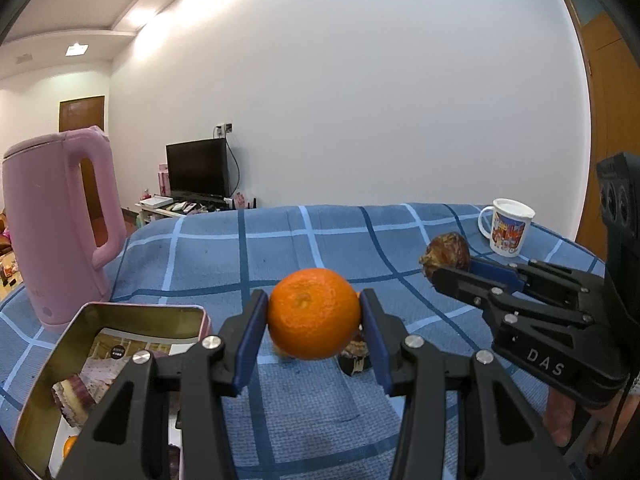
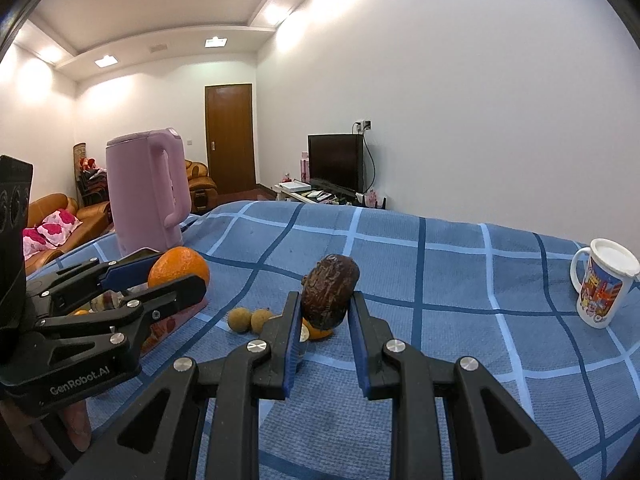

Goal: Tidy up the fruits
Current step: 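Lift and carry the orange with the left gripper toward the tin while the right carries the date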

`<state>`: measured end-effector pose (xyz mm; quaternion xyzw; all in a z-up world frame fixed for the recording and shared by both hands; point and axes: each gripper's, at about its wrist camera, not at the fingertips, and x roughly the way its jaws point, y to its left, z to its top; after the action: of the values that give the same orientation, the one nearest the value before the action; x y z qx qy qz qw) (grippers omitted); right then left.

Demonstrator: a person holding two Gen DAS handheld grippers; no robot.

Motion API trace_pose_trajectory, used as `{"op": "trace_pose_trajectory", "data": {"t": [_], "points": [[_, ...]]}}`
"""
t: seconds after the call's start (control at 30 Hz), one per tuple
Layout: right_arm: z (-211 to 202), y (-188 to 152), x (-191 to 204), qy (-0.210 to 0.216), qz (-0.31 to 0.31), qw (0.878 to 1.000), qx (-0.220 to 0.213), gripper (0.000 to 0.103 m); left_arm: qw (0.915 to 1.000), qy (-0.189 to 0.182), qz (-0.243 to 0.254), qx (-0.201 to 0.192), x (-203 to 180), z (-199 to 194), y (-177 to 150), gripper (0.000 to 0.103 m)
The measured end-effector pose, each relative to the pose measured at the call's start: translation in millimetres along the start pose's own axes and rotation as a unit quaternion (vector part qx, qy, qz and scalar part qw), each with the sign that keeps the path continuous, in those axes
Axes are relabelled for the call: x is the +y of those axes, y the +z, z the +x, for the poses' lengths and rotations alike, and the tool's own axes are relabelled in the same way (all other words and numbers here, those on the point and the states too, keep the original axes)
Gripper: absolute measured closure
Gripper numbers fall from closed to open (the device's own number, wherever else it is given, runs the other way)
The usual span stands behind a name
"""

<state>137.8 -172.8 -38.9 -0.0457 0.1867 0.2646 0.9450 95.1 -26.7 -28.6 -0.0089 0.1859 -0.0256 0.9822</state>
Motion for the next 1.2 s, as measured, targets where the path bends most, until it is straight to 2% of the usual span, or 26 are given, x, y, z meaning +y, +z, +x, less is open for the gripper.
{"op": "trace_pose_trajectory", "data": {"t": [1.2], "points": [[-29, -3, 10, -0.016, -0.014, 0.998, -0.060, 0.078, 0.9978, 0.017, 0.008, -0.064, -4, -26, -2, 0.054]]}}
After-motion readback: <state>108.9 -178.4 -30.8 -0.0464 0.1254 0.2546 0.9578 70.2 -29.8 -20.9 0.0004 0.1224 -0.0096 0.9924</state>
